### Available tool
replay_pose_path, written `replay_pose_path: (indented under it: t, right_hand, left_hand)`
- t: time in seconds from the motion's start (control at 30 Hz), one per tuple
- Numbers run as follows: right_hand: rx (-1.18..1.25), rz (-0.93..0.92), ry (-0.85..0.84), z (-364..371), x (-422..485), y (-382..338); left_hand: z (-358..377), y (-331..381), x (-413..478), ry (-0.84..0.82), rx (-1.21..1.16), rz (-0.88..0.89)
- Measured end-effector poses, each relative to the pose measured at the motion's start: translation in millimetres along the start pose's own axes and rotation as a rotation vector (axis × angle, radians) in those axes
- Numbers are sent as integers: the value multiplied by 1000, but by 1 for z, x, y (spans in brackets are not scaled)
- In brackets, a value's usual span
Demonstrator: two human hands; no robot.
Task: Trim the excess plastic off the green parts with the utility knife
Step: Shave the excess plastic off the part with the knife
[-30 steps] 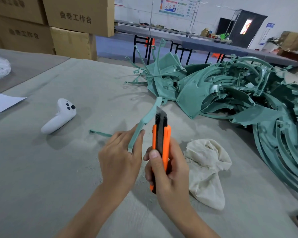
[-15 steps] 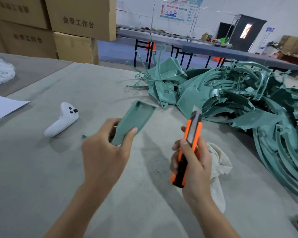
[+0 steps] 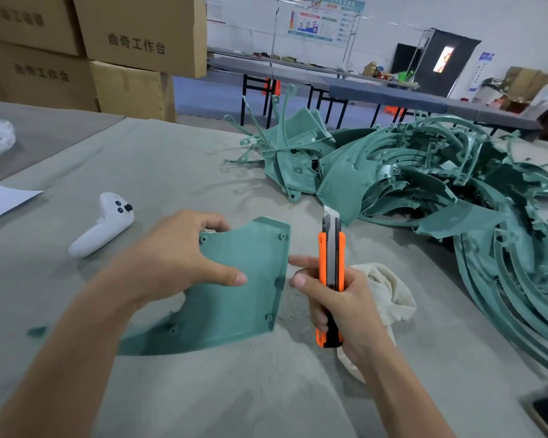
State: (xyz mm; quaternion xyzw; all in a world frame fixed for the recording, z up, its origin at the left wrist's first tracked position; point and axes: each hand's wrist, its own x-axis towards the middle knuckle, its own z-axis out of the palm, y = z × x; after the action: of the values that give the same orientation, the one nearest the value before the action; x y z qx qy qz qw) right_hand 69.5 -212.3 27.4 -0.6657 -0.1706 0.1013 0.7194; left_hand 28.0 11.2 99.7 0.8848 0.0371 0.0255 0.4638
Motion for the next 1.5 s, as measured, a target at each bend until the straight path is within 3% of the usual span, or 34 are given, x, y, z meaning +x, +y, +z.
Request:
replay_pose_path:
  t: [0.23,0.3,0.37,0.43,0.47,0.5,0.53,0.6,0.67,0.7,0.87,0.97,1.07,1.27,1.33,1.43,1.5]
  right_hand:
    - [39,143,34,-3,5,3]
    - [41,165,7,-3,5,5]
    - [79,153,69,0,5,4]
    - [191,145,232,2,8,4]
    - [259,155,327,1,9,3]
    - [320,164,412,-1,10,3]
    - [369,166,479,-3,11,3]
    - [448,166,557,-7,12,3]
    - [519,148,552,-7,12,4]
    - [548,136,523,-4,11,5]
    - [426,100,288,19,10,16]
    - [124,110,286,17,8,15]
    - [-141,-80,337,9,6,14]
    - [-323,-242,251,9,3,14]
    - [-367,-275,231,10,3,15]
    - [-340,-357,241,11,1,15]
    - [-320,-357,231,11,1,16]
  left_hand:
    - [10,-10,6,-176,-277,7]
    - [14,-8,9,-128,-247,-19]
    - [27,-10,12,249,-28,11]
    - [47,-10,6,795,191,309]
    - [59,-8,-2,944,186,478]
    - [72,-8,-9,973,145,559]
    - [83,-9,-13,894,49,540]
    - [99,-11,-18,467,-99,246]
    - [106,-15,-15,94,-286,-29]
    - [107,-18,-10,17,-401,-85]
    - [97,-34,8,111,-881,-59]
    - [89,-43,9,118,-916,3]
    - [86,-37,6,190,-916,15]
    - [66,-26,2,337,-1055,47]
    - [67,-23,-3,406,-980,110]
    - [67,-18,-9,474,-926,204]
    - [63,-20,-5,452,-1017,139]
